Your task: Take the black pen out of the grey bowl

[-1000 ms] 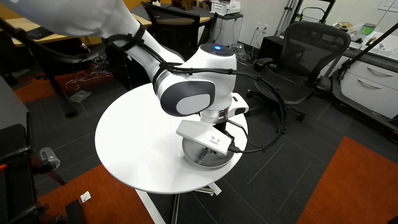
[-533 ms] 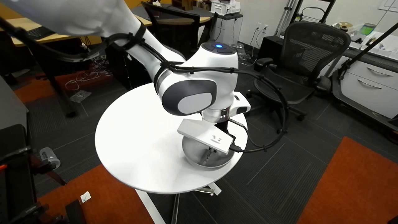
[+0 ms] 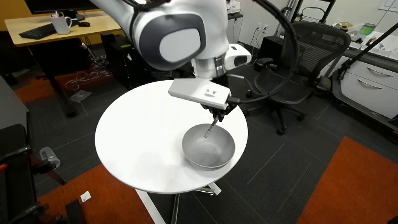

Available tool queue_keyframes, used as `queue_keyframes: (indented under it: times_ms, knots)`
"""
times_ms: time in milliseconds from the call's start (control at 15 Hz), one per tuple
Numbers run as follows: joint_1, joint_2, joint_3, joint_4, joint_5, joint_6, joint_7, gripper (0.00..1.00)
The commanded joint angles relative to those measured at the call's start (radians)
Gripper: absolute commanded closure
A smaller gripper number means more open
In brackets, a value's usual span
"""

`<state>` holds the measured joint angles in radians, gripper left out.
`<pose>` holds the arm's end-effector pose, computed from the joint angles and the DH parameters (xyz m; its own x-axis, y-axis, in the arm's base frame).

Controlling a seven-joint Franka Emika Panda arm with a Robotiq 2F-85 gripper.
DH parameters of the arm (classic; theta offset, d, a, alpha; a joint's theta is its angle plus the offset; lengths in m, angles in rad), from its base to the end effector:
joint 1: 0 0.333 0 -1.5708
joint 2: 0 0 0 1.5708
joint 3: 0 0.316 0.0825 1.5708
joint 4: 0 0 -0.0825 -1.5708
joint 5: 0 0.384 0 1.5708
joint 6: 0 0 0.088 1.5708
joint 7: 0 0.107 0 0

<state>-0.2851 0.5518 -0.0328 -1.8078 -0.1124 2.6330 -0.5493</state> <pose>0.6461 -0.2074 0.2653 0.9250 0.3370 0.1755 0.2967 -0.9292 0.2201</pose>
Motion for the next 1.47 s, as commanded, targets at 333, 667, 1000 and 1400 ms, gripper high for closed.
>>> queue_keyframes:
  times_ms: [333,667,1000,1400]
  knots:
    - [0.135,-0.079,0.037,-0.035,-0.106,0.043,0.002,0.96]
    - [0.115,0.078,0.106,0.106,-0.100,0.042,-0.163,0.96]
    - [0.092,0.255,0.134,0.285,-0.088,0.022,-0.322,0.96]
    - [0.076,0.358,0.151,0.390,-0.072,0.008,-0.395,0.96]
